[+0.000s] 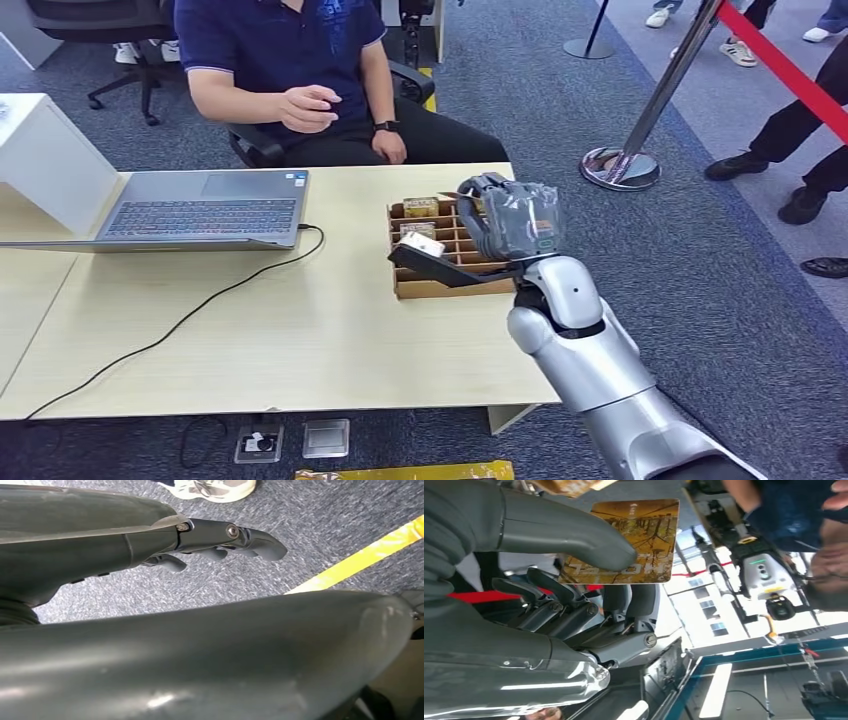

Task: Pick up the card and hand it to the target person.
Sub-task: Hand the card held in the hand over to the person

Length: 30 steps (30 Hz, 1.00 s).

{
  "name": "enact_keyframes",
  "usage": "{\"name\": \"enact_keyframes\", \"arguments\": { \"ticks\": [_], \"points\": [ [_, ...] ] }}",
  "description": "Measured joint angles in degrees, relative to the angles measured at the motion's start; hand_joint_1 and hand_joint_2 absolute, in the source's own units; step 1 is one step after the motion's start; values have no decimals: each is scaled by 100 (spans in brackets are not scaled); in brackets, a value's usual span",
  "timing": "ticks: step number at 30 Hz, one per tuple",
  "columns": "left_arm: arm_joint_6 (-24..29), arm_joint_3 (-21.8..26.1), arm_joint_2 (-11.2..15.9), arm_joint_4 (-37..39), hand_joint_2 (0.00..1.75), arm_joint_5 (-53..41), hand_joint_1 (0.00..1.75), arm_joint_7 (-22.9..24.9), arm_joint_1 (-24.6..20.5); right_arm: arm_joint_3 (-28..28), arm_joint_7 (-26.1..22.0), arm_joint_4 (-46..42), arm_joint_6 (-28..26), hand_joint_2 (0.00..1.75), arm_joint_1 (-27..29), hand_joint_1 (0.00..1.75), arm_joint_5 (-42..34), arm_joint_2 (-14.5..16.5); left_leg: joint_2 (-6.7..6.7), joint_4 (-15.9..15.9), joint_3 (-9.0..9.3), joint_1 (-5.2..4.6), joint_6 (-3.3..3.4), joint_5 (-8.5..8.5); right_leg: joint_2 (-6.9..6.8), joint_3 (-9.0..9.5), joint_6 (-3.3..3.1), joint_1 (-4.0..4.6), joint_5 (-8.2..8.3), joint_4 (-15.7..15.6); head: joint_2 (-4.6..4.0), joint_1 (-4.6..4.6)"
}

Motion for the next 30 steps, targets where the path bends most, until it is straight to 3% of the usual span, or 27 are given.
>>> {"name": "enact_keyframes", "arguments": {
  "ticks": [5, 16, 30],
  "points": [
    [-27, -2, -1, 0, 0, -78, 0, 63, -107, 104, -47, 826, -149, 175, -809, 175, -398, 174, -1, 0, 1, 0, -2, 8, 0, 0, -1, 0, 5, 3, 1, -1],
    [-21, -15, -2, 0, 0, -219, 0, 173, -254, 89, 185, 3699, -1240, 175, -2513, 175, -365, 791, -1, 0, -2, 0, -4, 11, 0, -7, -3, 0, 7, 8, 0, -4],
    [-48, -15, -2, 0, 0, -243, 0, 181, -277, -67, 218, 4919, -1332, 175, -2883, 175, -197, 1031, -1, 1, -5, 0, -4, 11, 0, -11, -3, 0, 7, 8, 0, -6]
  ]
}}
